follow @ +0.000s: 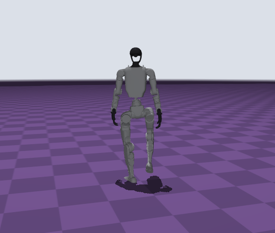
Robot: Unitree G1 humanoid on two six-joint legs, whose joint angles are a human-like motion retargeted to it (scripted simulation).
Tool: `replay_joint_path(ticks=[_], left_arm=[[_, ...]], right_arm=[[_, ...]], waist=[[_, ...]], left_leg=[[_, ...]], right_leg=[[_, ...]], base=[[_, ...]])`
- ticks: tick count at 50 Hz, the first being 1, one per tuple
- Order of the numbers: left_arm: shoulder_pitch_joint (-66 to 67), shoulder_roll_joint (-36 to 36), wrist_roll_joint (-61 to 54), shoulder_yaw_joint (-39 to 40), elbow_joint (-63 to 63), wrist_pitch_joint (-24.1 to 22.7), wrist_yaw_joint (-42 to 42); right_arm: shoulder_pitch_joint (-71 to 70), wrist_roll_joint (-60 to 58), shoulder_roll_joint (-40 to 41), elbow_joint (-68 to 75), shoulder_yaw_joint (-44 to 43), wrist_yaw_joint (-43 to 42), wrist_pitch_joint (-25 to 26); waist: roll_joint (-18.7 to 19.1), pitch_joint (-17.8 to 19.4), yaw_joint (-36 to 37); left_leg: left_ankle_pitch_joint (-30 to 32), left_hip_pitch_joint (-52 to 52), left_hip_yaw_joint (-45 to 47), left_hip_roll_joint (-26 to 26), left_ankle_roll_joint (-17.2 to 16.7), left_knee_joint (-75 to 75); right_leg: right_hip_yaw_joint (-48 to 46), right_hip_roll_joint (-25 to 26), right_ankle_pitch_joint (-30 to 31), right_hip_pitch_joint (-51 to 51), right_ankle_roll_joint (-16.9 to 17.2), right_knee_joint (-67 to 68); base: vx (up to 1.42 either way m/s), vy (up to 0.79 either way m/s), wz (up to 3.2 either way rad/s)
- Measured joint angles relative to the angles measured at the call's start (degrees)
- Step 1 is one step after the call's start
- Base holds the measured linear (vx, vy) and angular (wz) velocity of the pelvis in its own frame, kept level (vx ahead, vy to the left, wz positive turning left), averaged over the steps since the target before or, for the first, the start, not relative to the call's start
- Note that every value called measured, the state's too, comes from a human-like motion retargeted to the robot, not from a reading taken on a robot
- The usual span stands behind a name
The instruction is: In place motions
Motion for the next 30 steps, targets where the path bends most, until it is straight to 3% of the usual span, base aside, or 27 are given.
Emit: replay_joint_path(ticks=[5,10,12,13,15,17,18,22,26,30], left_arm=[[0.17,0.15,0.56,-1.29,0.5,-0.49,0.81],[5.03,-2.4,1.03,-1.07,1.5,-0.89,0.79],[8.04,-3.19,0.62,-0.9,2.44,-1.2,0.2],[9.6,-3.46,0.76,-0.18,3.16,-1.09,-0.38],[11.68,-3.86,1.31,1.84,4.87,-0.45,-1.46],[10.71,-4.29,0.19,2.9,7.12,-0.11,-1.27],[9.96,-4.45,-1.26,3.45,8.16,-0.21,-1.17],[10.87,-4.87,-3.11,5.99,10.84,0.39,-3.7],[15.21,-5.18,-1.85,7.08,13.09,0.46,-2.09],[16.31,-4.47,-2.31,8.03,14.37,1.04,-2.16]], right_arm=[[1.74,0.85,-0.28,-0.16,-0.27,-0.43,-0.53],[2.64,1.68,-1.06,0.85,-0.34,-1.1,-0.25],[2.36,1.3,-1.05,1.02,0.03,-1.43,-0.1],[2.17,1.02,-1.01,0.96,0.43,-1.41,0.01],[0.75,0.85,-0.63,0.5,0.9,-0.68,0.54],[-1.93,1.23,0.2,-1.97,-0.4,0.16,0.82],[-3.5,1.65,0.48,-3.61,-0.44,0.25,0.48],[-7.75,-0.12,0.29,-8.68,1.19,-0.09,-0.66],[-6.93,-1.55,0.11,-10.53,1.95,-1.57,-2.18],[-6.53,-1.53,0.33,-10.52,2.69,-1.07,-2.16]], waist=[[-0.53,0.47,0.7],[-2.86,-0.64,2.07],[-4.0,0.23,2.1],[-4.76,0.17,2.78],[-7.27,-1.82,3.98],[-7.93,-0.38,5.14],[-7.63,1.48,5.95],[-9.44,7.4,8.94],[-10.28,4.17,10.25],[-9.48,2.74,9.52]], left_leg=[[-0.13,2.02,0.38,-0.49,-0.06,-1.15],[-2.87,4.91,0.89,-2.74,-0.85,0.94],[-4.09,5.98,0.41,-2.74,-1.56,5.4],[-3.03,5.88,1.83,-2.33,-1.93,8.73],[5.46,0.39,5.81,-0.26,-2.97,21.28],[14.94,-13.99,0.29,3.09,-2.04,40.04],[15.71,-19.92,-2.07,4.9,-0.16,47.68],[10.34,-32.35,-2.47,11.77,3.22,68.84],[7.34,-42.08,-5.17,8.33,1.61,74.53],[5.84,-39.65,-4.19,9.06,2.16,71.25]], right_leg=[[1.5,1.66,1.45,4.71,0.62,-8.11],[0.92,3.19,5.46,24.53,1.09,-39.49],[-2.78,3.01,-4.46,33.55,-1.59,-51.06],[-8.57,0.46,-8.39,37.07,-3.67,-54.48],[-10.28,-3.08,-8.11,38.69,-3.63,-60.13],[-8.04,-3.03,-6.85,37.02,-3.12,-61.0],[-8.52,-2.66,-6.45,36.85,-3.3,-60.95],[-7.48,-2.42,-5.14,38.77,-6.57,-61.47],[-6.61,-3.51,-4.61,37.92,-7.79,-62.32],[-7.6,-2.94,-4.58,38.18,-7.63,-63.3]], base=[[0.08,-0.02,-0.15],[0.2,-0.02,0.18],[0.22,-0.04,0.44],[0.16,-0.06,0.04],[-0.04,-0.1,0.16],[-0.39,-0.12,0.63],[-0.45,-0.11,0.38],[-0.19,-0.04,-0.25],[0.2,0.04,-0.14],[0.07,0.0,0.11]])
